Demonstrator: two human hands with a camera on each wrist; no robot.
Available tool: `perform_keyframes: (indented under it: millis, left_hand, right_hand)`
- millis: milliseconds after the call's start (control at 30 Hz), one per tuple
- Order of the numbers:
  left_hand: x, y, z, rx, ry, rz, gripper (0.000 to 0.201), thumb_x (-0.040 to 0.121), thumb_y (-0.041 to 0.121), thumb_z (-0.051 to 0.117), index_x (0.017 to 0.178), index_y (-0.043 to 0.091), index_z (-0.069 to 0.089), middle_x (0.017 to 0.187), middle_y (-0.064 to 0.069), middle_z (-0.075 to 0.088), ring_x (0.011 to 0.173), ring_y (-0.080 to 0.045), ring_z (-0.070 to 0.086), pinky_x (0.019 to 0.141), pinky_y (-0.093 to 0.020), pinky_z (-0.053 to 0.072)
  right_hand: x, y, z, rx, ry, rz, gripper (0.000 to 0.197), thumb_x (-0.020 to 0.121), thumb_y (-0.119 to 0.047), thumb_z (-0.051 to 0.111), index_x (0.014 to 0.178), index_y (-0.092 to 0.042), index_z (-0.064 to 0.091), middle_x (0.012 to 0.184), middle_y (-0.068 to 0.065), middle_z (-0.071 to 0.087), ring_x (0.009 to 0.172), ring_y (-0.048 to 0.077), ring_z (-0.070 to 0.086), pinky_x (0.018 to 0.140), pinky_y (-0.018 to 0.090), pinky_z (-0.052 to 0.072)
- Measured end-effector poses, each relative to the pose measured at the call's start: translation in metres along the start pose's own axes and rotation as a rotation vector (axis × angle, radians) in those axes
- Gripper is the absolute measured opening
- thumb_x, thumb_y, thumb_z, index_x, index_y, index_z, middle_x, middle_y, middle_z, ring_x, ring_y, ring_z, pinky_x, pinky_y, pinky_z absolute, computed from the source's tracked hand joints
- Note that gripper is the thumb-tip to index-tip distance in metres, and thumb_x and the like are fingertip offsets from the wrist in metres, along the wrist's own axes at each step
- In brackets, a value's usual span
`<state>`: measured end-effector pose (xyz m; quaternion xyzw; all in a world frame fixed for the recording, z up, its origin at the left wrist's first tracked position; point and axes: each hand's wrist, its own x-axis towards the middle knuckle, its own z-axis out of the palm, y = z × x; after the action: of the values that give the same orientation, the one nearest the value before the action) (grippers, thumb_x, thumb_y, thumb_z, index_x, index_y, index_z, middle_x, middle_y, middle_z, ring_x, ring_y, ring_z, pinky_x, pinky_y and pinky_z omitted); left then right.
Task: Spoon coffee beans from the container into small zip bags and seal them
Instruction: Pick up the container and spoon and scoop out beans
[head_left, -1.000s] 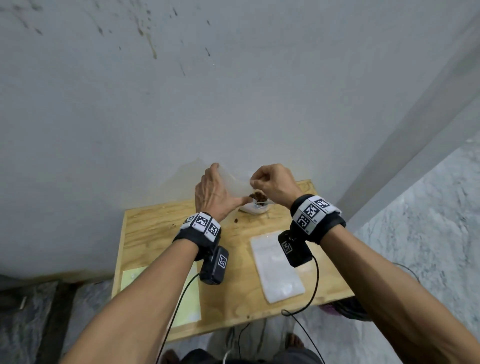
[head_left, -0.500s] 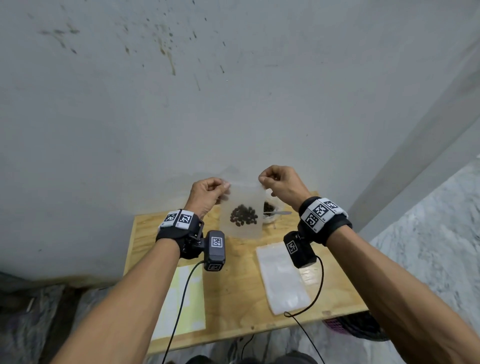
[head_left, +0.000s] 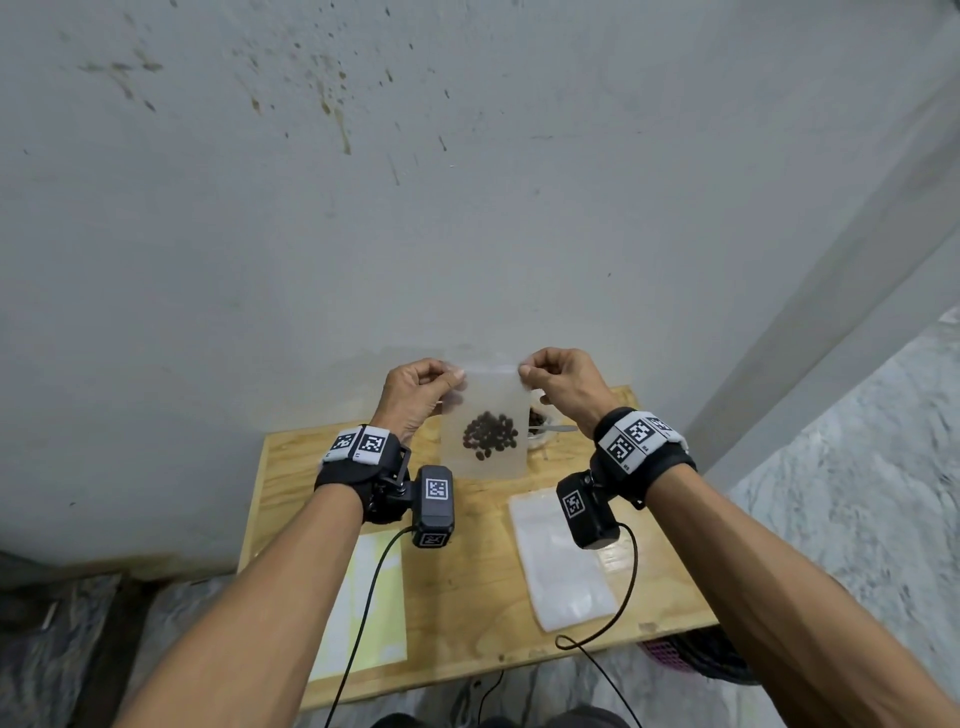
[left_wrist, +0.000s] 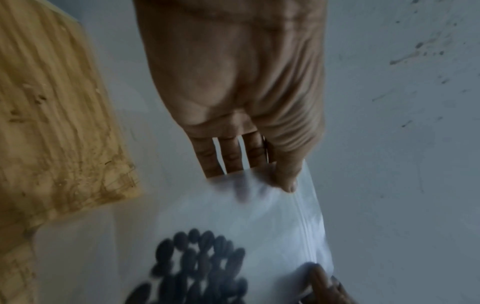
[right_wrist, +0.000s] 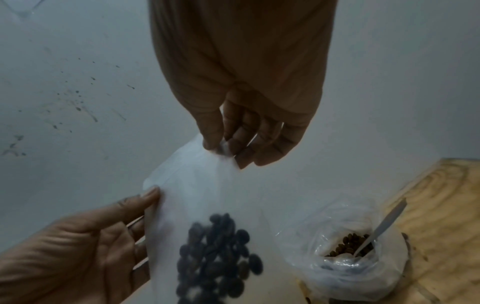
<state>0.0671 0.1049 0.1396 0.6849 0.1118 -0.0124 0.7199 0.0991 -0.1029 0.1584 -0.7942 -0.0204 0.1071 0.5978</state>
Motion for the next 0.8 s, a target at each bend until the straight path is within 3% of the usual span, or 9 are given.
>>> perform_keyframes:
  millis: [133,233,300,467,567,700,800]
  left_hand:
    - [-0.002,0.005,0.009,0.049,-0.055,0.002,0.016,0.082,0.012,0.077,0.095,0.005,0.072,0.080,-0.005,0.075,0.070,-0.013,0.071,0.061,-0.022,0.056]
    - [-0.001,0.006,0.011,0.082,-0.075,0.010,0.020,0.080,0.019,0.079,0.097,0.008,0.075,0.087,-0.009,0.076,0.077,-0.018,0.072,0.074,-0.030,0.058]
    - [0.000,0.005,0.010,0.089,-0.075,0.006,0.026,0.080,0.021,0.079,0.100,0.006,0.074,0.090,-0.011,0.076,0.081,-0.021,0.072,0.079,-0.033,0.057]
    - [-0.002,0.005,0.010,0.096,-0.082,0.008,0.029,0.081,0.017,0.078,0.104,0.001,0.073,0.091,-0.009,0.076,0.080,-0.014,0.073,0.074,-0.023,0.055]
    - [-0.004,0.006,0.011,0.095,-0.091,0.008,0.024,0.081,0.016,0.078,0.102,0.004,0.074,0.092,-0.010,0.076,0.082,-0.016,0.073,0.075,-0.025,0.057]
    - [-0.005,0.007,0.011,0.095,-0.087,0.007,0.022,0.082,0.013,0.077,0.101,0.002,0.074,0.094,-0.011,0.075,0.079,-0.016,0.072,0.070,-0.022,0.057]
    - [-0.006,0.007,0.010,0.107,-0.079,0.007,0.019,0.082,0.012,0.076,0.098,0.002,0.074,0.093,-0.011,0.075,0.078,-0.016,0.072,0.068,-0.022,0.057]
  right_hand:
    - [-0.004,-0.001,0.005,-0.048,0.008,-0.021,0.013,0.095,-0.015,0.059,0.083,-0.015,0.061,0.077,0.000,0.059,0.068,0.012,0.054,0.059,0.019,0.043]
    - [-0.007,-0.003,0.011,-0.047,-0.007,-0.032,0.012,0.097,-0.016,0.057,0.086,-0.014,0.060,0.079,0.001,0.057,0.065,0.011,0.052,0.051,0.015,0.043]
    - [-0.008,-0.003,0.012,-0.005,-0.017,-0.029,0.011,0.095,-0.016,0.059,0.085,-0.014,0.061,0.078,0.002,0.058,0.067,0.012,0.054,0.052,0.017,0.045]
    - [-0.009,0.002,0.015,0.119,-0.076,0.003,0.008,0.088,-0.016,0.069,0.087,-0.008,0.067,0.086,0.011,0.066,0.080,0.022,0.063,0.075,0.039,0.052]
    - [-0.009,0.002,0.017,0.145,-0.078,0.006,0.012,0.089,-0.014,0.068,0.090,-0.002,0.066,0.085,0.013,0.067,0.080,0.025,0.063,0.076,0.040,0.053]
    - [-0.009,0.004,0.022,0.135,-0.071,0.016,0.011,0.090,-0.016,0.066,0.082,-0.009,0.064,0.081,0.013,0.065,0.077,0.027,0.062,0.073,0.042,0.052]
    - [-0.011,0.004,0.023,0.186,-0.081,0.027,0.010,0.089,-0.013,0.066,0.081,-0.009,0.063,0.077,0.011,0.065,0.073,0.025,0.063,0.064,0.031,0.053]
